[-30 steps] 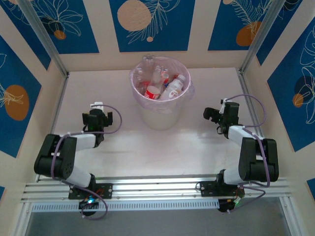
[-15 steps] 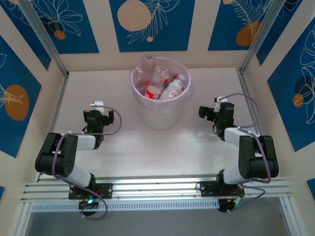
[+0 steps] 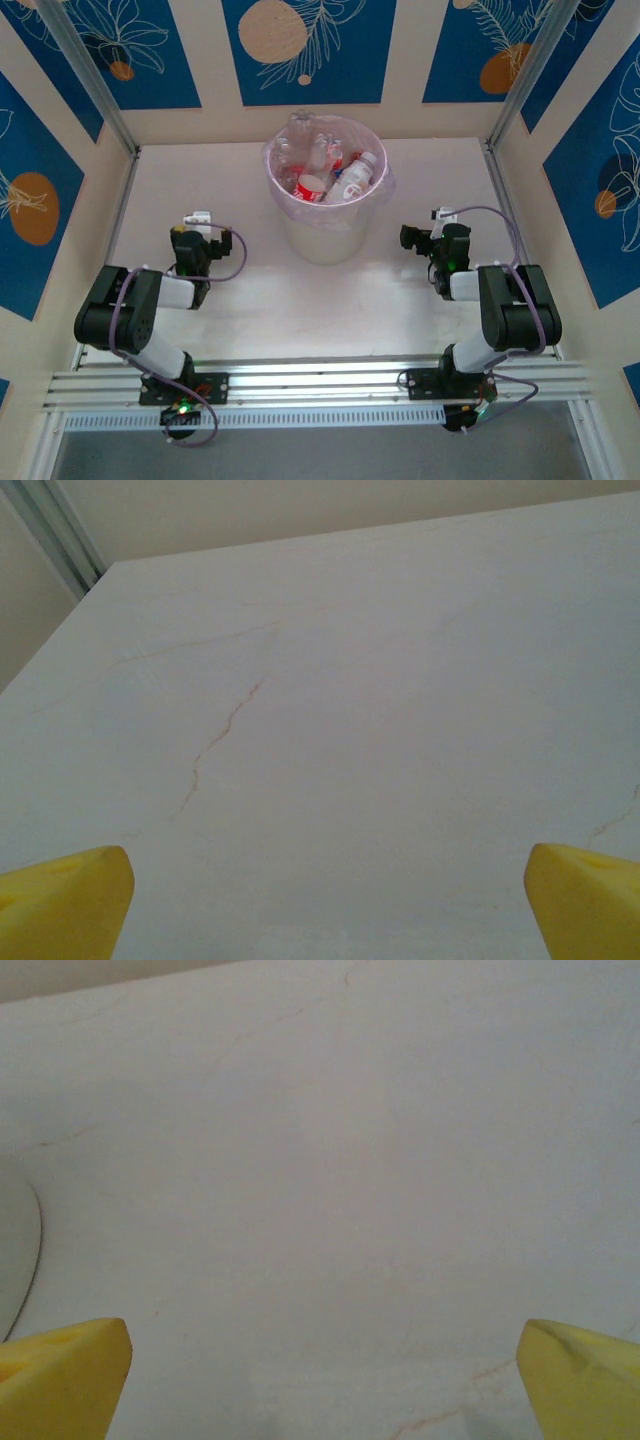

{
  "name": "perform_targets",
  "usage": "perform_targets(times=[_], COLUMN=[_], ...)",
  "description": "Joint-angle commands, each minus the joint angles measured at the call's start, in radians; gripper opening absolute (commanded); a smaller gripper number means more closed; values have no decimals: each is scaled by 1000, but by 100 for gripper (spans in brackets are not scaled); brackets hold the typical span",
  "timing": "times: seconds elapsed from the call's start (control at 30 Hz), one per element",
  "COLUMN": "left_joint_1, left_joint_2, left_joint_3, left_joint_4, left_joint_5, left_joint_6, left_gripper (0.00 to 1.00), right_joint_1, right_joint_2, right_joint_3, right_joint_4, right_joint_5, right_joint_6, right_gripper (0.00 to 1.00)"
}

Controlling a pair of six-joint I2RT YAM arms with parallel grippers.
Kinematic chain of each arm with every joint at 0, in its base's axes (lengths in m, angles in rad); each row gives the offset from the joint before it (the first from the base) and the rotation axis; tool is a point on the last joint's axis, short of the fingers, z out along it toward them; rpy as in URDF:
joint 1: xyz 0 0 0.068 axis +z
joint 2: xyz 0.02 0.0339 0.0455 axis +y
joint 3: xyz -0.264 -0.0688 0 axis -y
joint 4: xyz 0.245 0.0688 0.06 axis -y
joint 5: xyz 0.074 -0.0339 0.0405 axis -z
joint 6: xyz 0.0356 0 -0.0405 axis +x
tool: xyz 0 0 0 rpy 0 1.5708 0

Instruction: Put the plastic bottles in the bin

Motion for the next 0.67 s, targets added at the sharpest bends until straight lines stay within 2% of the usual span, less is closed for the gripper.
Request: perform_targets(times=[0.0,0.63], left_joint_1=[13,12], left_joint_2=[7,7], left_joint_3=[-9,-11], left_joint_4=[49,48], left_joint_5=[12,10], left_joint_6=[6,6], left_gripper=[100,100], right_joint_1=[13,19], right_joint_2=[-3,-2], right_joint_3=[16,16], right_joint_4=[52,55], right_joint_5=[32,34], right_joint_6=[-26,-33], right_gripper=[99,99])
